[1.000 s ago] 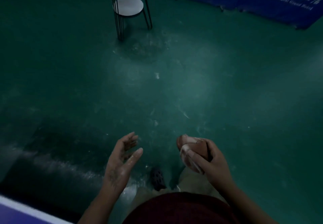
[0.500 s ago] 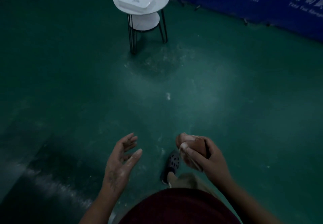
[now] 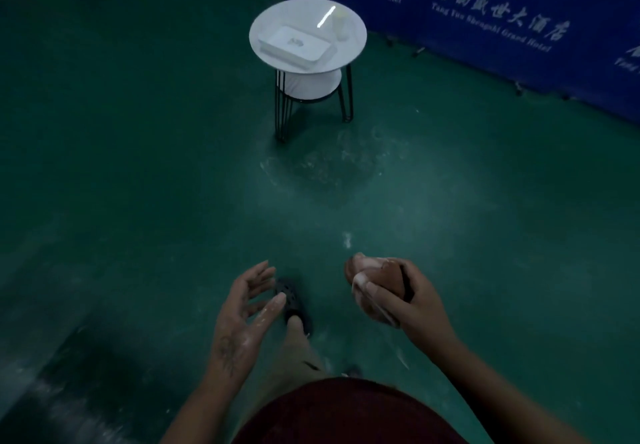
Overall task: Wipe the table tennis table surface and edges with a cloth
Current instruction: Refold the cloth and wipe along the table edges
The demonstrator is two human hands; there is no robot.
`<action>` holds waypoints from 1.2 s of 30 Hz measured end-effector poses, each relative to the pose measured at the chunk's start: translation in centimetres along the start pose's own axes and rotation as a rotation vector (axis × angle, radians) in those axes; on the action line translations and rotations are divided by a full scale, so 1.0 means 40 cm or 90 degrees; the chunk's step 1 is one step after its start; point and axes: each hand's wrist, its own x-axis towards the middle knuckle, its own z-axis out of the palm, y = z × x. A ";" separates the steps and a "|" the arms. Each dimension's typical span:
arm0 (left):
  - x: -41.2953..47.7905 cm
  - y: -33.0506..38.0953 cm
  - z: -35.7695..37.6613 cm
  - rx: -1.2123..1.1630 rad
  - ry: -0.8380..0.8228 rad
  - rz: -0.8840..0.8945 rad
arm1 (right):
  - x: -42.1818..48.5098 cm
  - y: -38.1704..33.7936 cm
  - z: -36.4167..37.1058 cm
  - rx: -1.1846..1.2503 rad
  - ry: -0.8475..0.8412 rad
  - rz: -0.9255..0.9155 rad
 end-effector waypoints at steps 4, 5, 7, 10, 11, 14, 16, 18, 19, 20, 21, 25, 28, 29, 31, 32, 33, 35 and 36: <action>0.230 0.031 -0.040 -0.019 -0.002 0.002 | 0.181 -0.061 0.069 -0.013 0.016 0.000; 0.286 0.044 -0.051 -0.019 -0.007 0.000 | 0.219 -0.074 0.086 -0.013 0.022 0.013; 0.407 0.071 -0.074 -0.017 -0.021 0.004 | 0.297 -0.100 0.119 -0.020 0.026 0.034; 0.577 0.107 -0.108 -0.022 -0.046 0.011 | 0.421 -0.142 0.159 -0.056 0.023 0.050; 0.624 0.118 -0.116 -0.018 -0.054 0.017 | 0.459 -0.156 0.168 -0.066 0.024 0.047; 0.766 0.143 -0.140 0.001 -0.066 0.013 | 0.586 -0.203 0.200 -0.070 0.032 0.045; 0.834 0.158 -0.144 -0.002 -0.065 0.009 | 0.653 -0.233 0.212 -0.065 0.037 0.040; 0.914 0.171 -0.140 -0.001 -0.065 0.000 | 0.734 -0.256 0.218 -0.072 0.033 0.044; 0.955 0.176 -0.137 -0.002 -0.064 -0.004 | 0.779 -0.263 0.218 -0.072 0.029 0.048; 0.993 0.182 -0.133 -0.001 -0.063 -0.010 | 0.821 -0.274 0.217 -0.066 0.028 0.054; 1.029 0.189 -0.129 -0.004 -0.061 -0.013 | 0.861 -0.281 0.215 -0.056 0.029 0.053; 1.214 0.222 -0.087 -0.012 -0.029 -0.034 | 1.069 -0.303 0.184 -0.044 0.021 0.057; 1.328 0.262 -0.046 -0.028 0.012 -0.047 | 1.222 -0.320 0.141 -0.039 -0.005 0.073; 1.367 0.275 -0.030 -0.030 0.021 -0.059 | 1.277 -0.326 0.124 -0.037 -0.016 0.078; 1.424 0.310 0.001 -0.028 0.027 -0.073 | 1.363 -0.351 0.098 -0.031 -0.029 0.077; 1.464 0.328 0.021 -0.023 0.028 -0.069 | 1.420 -0.364 0.083 -0.023 -0.034 0.068; 1.495 0.343 0.040 -0.017 0.030 -0.066 | 1.465 -0.375 0.070 -0.023 -0.038 0.061; 1.565 0.371 0.076 -0.018 0.037 -0.061 | 1.560 -0.401 0.049 -0.040 -0.058 0.052; 1.591 0.384 0.089 -0.021 0.040 -0.058 | 1.596 -0.413 0.043 -0.048 -0.065 0.044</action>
